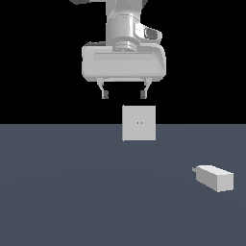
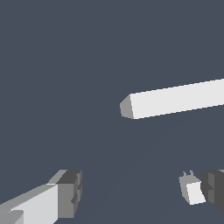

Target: Plug the charger into the wall socket.

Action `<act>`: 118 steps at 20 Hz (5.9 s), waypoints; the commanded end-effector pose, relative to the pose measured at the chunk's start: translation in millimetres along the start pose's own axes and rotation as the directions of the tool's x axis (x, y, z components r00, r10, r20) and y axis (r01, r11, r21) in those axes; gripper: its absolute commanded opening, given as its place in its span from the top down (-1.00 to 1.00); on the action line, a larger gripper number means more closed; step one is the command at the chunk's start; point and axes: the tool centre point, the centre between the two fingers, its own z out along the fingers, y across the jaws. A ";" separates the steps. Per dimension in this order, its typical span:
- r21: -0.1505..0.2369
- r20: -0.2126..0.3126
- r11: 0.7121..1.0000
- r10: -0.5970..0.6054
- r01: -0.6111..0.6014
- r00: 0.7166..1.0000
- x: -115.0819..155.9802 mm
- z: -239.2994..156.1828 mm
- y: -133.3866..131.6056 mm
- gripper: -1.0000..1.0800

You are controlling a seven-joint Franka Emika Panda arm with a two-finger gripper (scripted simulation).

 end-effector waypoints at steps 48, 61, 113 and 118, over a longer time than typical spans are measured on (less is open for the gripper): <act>0.013 -0.136 0.981 -0.189 0.192 0.973 -108.1 108.1 140.7 -0.92; 0.014 -0.136 0.981 -0.188 0.191 0.973 -109.5 143.0 139.9 -0.92; 0.014 -0.136 0.986 -0.160 0.164 0.978 -20.7 70.1 57.4 1.00; 0.014 -0.136 0.986 -0.160 0.164 0.978 -20.7 70.1 57.3 1.00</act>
